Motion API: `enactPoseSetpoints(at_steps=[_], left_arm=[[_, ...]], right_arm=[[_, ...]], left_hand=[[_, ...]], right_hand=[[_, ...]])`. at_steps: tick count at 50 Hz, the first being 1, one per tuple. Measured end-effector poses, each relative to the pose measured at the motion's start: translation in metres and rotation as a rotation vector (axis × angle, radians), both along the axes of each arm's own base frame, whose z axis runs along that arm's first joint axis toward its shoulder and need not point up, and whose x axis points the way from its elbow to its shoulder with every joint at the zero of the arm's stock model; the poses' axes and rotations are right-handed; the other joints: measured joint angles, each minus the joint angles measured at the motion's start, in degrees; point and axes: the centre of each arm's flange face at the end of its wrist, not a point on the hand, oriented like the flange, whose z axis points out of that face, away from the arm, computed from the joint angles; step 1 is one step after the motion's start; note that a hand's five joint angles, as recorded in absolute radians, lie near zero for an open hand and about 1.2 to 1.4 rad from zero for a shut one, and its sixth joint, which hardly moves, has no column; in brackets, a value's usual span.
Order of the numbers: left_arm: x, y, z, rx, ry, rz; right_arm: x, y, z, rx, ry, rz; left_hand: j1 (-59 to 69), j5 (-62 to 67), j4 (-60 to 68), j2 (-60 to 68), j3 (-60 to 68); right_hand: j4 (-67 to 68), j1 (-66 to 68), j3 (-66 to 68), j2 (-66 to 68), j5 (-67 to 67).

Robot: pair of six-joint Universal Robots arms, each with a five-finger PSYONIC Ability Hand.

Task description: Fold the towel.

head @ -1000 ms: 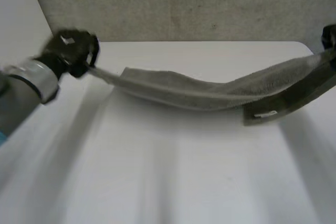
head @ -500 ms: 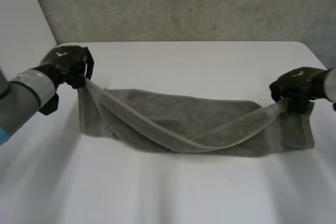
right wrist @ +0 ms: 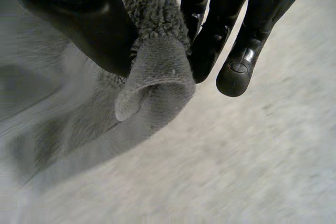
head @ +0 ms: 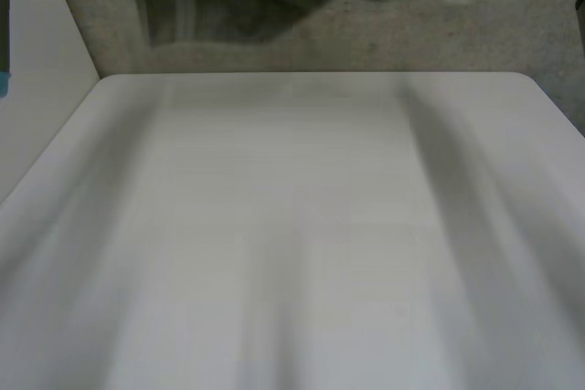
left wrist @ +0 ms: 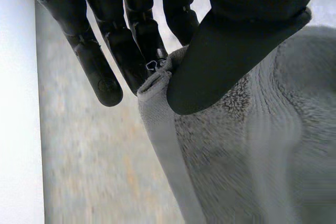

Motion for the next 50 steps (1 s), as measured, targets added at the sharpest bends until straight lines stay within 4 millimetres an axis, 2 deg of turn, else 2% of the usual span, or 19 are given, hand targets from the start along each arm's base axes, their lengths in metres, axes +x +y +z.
enactPoseSetpoints(at_steps=[3, 5, 8, 9, 12, 15, 18, 21, 26, 29, 34, 40, 50], left_arm=[[0.002, -0.005, -0.025, 0.091, -0.021, -0.002], [0.004, -0.008, -0.06, 0.209, -0.056, -0.011], [0.003, -0.006, -0.094, 0.31, -0.09, -0.029], [0.003, -0.004, -0.114, 0.37, -0.11, -0.043], [0.001, 0.003, -0.149, 0.47, -0.144, -0.072], [0.001, 0.016, -0.192, 0.59, -0.2, -0.095], [0.002, 0.027, -0.217, 0.657, -0.259, -0.094], [0.006, 0.035, -0.235, 0.695, -0.326, -0.076], [0.013, 0.043, -0.245, 0.709, -0.407, -0.039], [0.018, 0.045, -0.244, 0.704, -0.432, -0.019], [0.026, 0.046, -0.24, 0.697, -0.431, 0.007], [0.034, 0.046, -0.237, 0.699, -0.417, 0.027], [0.036, 0.046, -0.238, 0.705, -0.405, 0.029]], right_arm=[[0.002, 0.0, -0.021, 0.129, 0.051, 0.027], [0.005, 0.003, -0.049, 0.288, 0.109, 0.065], [0.006, 0.006, -0.073, 0.421, 0.151, 0.098], [0.007, 0.009, -0.091, 0.505, 0.176, 0.117], [0.007, 0.014, -0.118, 0.628, 0.213, 0.142], [0.008, 0.022, -0.158, 0.777, 0.267, 0.16], [0.007, 0.027, -0.188, 0.873, 0.308, 0.166], [0.006, 0.032, -0.215, 0.953, 0.338, 0.165], [0.002, 0.038, -0.239, 1.03, 0.354, 0.161], [0.0, 0.043, -0.246, 1.056, 0.351, 0.16], [-0.004, 0.048, -0.248, 1.04, 0.339, 0.153], [-0.008, 0.054, -0.25, 0.987, 0.325, 0.143], [-0.013, 0.071, -0.259, 0.902, 0.328, 0.138]], left_hand=[[0.0, 0.0, 0.0, 0.0, 0.0], [0.0, 0.0, 0.0, 0.0, 0.0], [0.0, 0.0, 0.0, 0.0, 0.0], [0.0, 0.0, 0.0, 0.0, 0.0], [0.0, 0.0, 0.0, 0.0, 0.0], [0.0, 0.0, 0.0, 0.0, 0.0], [0.0, 0.0, 0.0, 0.0, 0.0], [0.0, 0.0, 0.0, 0.0, 0.0], [0.0, 0.0, 0.0, 0.0, 0.0], [0.0, 0.0, 0.0, 0.0, 0.0], [0.0, 0.0, 0.0, 0.0, 0.0], [0.0, 0.0, 0.0, 0.0, 0.0], [0.0, 0.0, 0.0, 0.0, 0.0]], right_hand=[[0.0, 0.0, 0.0, 0.0, 0.0], [0.0, 0.0, 0.0, 0.0, 0.0], [0.0, 0.0, 0.0, 0.0, 0.0], [0.0, 0.0, 0.0, 0.0, 0.0], [0.0, 0.0, 0.0, 0.0, 0.0], [0.0, 0.0, 0.0, 0.0, 0.0], [0.0, 0.0, 0.0, 0.0, 0.0], [0.0, 0.0, 0.0, 0.0, 0.0], [0.0, 0.0, 0.0, 0.0, 0.0], [-6.7, -6.1, -7.1, -6.1, -6.6], [-23.2, -22.7, -23.7, -22.2, -23.5], [-34.7, -33.7, -34.7, -33.2, -35.3], [-37.1, -36.0, -37.1, -34.7, -38.1]])
